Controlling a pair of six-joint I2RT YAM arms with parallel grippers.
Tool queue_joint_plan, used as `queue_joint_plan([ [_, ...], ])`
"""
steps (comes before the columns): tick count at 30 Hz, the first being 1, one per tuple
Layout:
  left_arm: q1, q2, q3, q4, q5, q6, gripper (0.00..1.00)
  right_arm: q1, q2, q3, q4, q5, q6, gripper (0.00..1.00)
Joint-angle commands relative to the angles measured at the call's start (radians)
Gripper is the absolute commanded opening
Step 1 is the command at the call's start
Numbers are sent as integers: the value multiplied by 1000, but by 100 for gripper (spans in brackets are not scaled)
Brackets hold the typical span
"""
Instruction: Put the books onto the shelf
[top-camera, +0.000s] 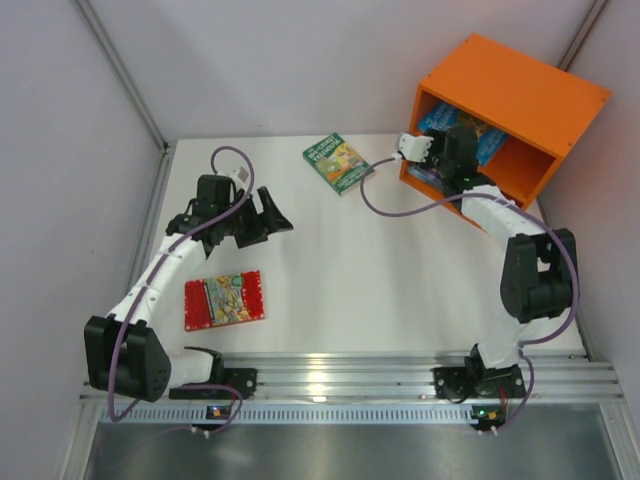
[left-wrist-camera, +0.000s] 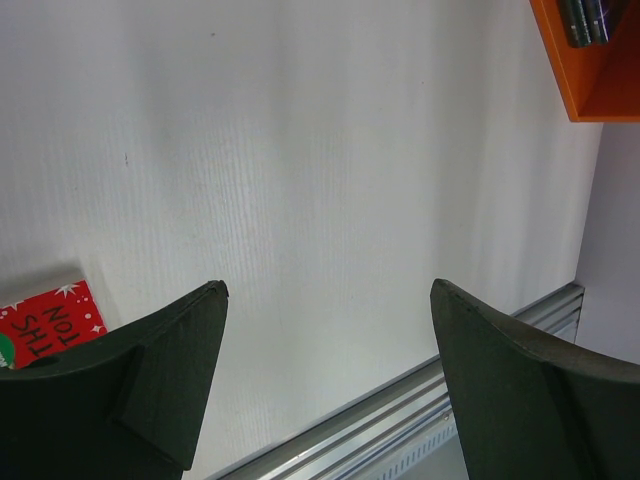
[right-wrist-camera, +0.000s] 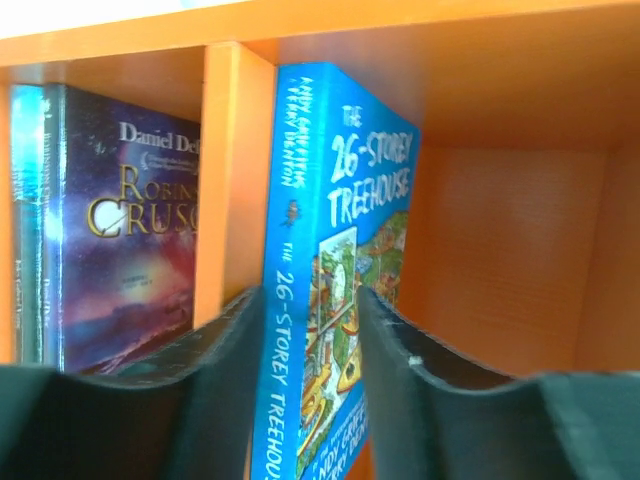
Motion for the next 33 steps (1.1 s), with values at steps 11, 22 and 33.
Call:
queue_joint_plan([
  [11, 2, -59, 49, 8, -62, -9, 88, 112, -167, -10, 91, 132, 16, 70],
  [22, 52, -91, -59, 26, -182, -165, 88, 435, -191, 222, -201, 499, 660, 83],
  [33, 244, -125, -206, -153, -465, -429, 85, 560, -175, 82, -321, 37, 1779, 100],
])
